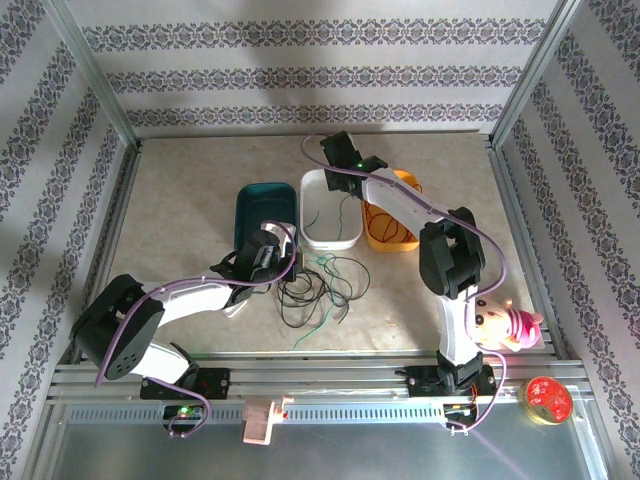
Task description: Untangle the cables
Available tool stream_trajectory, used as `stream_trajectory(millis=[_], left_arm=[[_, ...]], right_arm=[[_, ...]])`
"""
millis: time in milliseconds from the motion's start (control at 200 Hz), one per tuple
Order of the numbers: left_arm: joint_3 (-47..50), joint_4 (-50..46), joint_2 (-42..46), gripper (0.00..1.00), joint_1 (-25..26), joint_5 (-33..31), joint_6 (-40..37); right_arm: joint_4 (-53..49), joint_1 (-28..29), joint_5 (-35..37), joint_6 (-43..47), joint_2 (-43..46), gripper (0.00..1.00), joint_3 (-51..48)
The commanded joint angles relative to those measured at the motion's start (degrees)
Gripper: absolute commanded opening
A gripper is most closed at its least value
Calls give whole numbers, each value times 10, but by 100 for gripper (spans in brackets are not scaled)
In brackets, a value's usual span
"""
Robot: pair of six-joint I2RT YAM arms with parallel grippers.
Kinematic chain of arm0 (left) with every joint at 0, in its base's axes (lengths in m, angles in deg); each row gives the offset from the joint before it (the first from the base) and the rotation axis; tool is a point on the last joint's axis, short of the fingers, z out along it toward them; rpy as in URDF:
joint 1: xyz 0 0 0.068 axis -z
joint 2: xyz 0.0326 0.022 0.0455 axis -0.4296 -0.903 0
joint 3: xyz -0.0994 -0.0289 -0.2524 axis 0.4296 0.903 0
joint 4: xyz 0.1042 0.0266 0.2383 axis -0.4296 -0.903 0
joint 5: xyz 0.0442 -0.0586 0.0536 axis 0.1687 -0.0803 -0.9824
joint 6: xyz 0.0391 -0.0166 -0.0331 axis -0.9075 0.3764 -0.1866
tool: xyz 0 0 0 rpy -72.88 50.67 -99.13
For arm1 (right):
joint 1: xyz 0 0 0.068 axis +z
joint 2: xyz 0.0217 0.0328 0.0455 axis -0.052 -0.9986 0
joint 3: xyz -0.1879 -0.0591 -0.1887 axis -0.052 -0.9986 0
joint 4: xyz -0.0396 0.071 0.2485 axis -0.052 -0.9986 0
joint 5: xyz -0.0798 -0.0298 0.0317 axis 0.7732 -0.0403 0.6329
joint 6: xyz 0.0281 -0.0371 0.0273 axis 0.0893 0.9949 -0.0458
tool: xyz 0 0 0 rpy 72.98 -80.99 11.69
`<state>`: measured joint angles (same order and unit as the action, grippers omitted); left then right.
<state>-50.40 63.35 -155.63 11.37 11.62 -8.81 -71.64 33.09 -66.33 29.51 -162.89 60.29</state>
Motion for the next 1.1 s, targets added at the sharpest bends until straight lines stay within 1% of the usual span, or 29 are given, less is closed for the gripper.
stream_trajectory(millis=[0, 75, 205, 380, 450, 545, 665, 805, 860, 934, 1099], left_arm=[[-16, -13, 8, 0, 10, 2, -15], [-16, -15, 11, 0, 10, 1, -16], [-16, -15, 16, 0, 10, 2, -18], [-30, -29, 23, 0, 12, 7, -27], [-40, -37, 32, 0, 15, 10, -34], [-52, -49, 53, 0, 16, 11, -39], [-61, -57, 76, 0, 17, 6, -42], [-75, -66, 90, 0, 18, 10, -48], [-79, -69, 93, 0, 18, 11, -51], [-84, -73, 96, 0, 19, 11, -56], [-96, -83, 107, 0, 19, -2, -62]], right_arm=[[17, -7, -12, -10, 23, 58, -18], [28, -9, -38, -4, 33, 60, -31], [33, -13, -79, 4, 59, 59, -58], [74, -15, -106, -11, 154, 58, -179], [83, -15, -151, -5, 200, 57, -231], [86, -7, -237, 7, 266, 56, -306], [87, 9, -338, -4, 338, 56, -398], [97, 37, -396, -7, 386, 56, -476], [102, 46, -398, -11, 389, 56, -491], [116, 47, -377, -21, 390, 56, -507], [107, 28, -334, -25, 387, 55, -512]])
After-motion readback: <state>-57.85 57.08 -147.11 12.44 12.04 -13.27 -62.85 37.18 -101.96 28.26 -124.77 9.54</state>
